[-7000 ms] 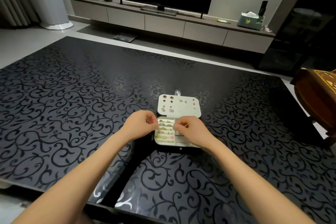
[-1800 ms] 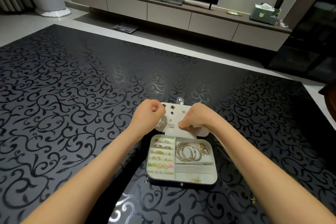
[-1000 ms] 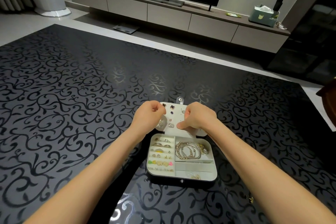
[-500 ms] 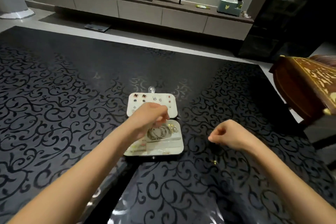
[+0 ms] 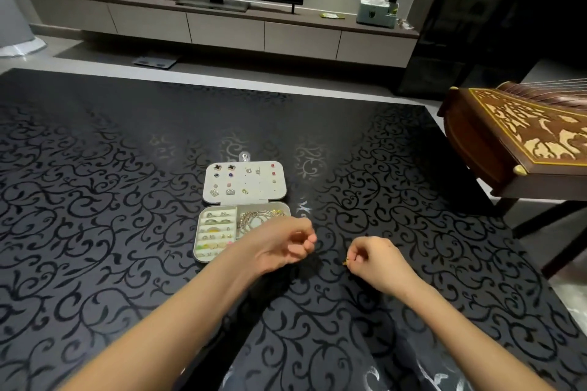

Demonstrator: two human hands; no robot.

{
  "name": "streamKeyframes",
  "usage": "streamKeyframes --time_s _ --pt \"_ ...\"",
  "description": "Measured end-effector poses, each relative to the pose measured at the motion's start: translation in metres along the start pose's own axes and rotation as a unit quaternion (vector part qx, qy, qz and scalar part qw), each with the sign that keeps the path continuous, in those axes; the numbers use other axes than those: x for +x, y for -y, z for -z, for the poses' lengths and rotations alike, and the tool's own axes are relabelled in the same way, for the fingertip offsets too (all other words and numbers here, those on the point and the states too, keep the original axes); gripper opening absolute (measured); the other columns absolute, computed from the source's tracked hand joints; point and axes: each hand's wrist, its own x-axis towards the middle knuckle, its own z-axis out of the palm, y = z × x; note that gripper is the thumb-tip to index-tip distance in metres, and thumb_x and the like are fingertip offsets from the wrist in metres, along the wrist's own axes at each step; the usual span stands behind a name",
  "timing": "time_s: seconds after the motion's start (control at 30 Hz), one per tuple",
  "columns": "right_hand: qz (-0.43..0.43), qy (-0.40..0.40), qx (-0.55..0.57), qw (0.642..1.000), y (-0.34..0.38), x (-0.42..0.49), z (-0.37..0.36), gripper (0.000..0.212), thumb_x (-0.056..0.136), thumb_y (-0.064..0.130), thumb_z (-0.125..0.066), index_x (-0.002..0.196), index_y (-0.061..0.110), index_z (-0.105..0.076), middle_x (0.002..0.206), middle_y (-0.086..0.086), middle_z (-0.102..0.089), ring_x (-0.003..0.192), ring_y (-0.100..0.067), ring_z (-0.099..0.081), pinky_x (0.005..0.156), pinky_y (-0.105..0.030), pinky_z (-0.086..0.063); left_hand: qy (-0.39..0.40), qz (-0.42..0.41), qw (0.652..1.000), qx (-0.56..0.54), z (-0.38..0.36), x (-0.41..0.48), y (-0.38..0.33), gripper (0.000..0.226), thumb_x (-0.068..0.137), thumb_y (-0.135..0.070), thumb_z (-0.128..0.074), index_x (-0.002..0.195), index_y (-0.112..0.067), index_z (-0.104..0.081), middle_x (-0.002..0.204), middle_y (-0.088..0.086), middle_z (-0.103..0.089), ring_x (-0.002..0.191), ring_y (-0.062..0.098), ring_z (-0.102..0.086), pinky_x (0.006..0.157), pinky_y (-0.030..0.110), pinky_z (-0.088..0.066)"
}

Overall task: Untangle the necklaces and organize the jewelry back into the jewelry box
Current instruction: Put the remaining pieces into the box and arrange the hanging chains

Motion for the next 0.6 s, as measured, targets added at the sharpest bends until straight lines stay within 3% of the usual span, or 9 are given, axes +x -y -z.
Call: streamKeyframes --time_s 0.17,0.27,0.33,0.47,0.6 --pt "0.012 -0.078 0.131 0.988 0.021 -0.011 0.006 0.012 0.077 0.012 -0.062 0.067 0.017 -0.063 0.066 0.004 -0.062 0.058 -0.005 -0.051 0.06 -0.021 -0.046 -0.028 -0.033 0.984 0.17 -0.011 -0.003 0.014 0.023 0.087 0.0 -0.04 0.071 -0.007 -0.055 0.056 0.002 -0.047 0.047 0.01 -0.041 0.041 0.014 -0.023" --pt "0.044 -0.128 0.13 0.982 0.039 -0.015 0.014 0.012 0.077 0.016 -0.063 0.066 0.02 -0.06 0.061 0.006 -0.058 0.055 -0.004 -0.048 0.06 -0.02 -0.045 -0.02 -0.097 0.967 0.236 -0.016 -0.008 0.014 0.026 0.091 -0.014 -0.047 0.065 -0.011 -0.052 0.062 0.004 -0.044 0.05 0.011 -0.038 0.04 0.014 -0.022" --pt "0.065 -0.149 0.111 0.981 0.049 -0.016 0.018 0.014 0.079 0.017 -0.062 0.066 0.019 -0.058 0.061 0.006 -0.057 0.056 -0.004 -0.047 0.059 -0.019 -0.042 -0.03 -0.162 0.935 0.315 -0.017 -0.013 0.011 0.03 0.094 -0.029 -0.05 0.067 -0.016 -0.048 0.064 0.003 -0.047 0.051 0.01 -0.04 0.043 0.014 -0.029" --pt "0.091 -0.153 0.09 0.98 0.06 -0.011 0.019 0.015 0.08 0.019 -0.062 0.067 0.022 -0.055 0.06 0.008 -0.055 0.054 -0.004 -0.047 0.06 -0.016 -0.037 -0.064 -0.26 0.874 0.405 -0.012 -0.016 0.006 0.028 0.095 -0.027 -0.048 0.07 -0.018 -0.046 0.057 -0.005 -0.046 0.05 0.009 -0.043 0.055 0.024 -0.035" --pt "0.151 -0.093 0.201 0.963 0.067 -0.008 0.024 0.013 0.085 0.011 -0.06 0.089 0.022 -0.067 0.078 0.005 -0.067 0.069 -0.008 -0.059 0.066 -0.019 -0.048 -0.078 -0.307 0.852 0.417 -0.004 -0.019 -0.004 0.034 0.097 -0.024 -0.046 0.064 -0.02 -0.046 0.048 -0.011 -0.044 0.045 -0.001 -0.039 0.052 0.019 -0.028"
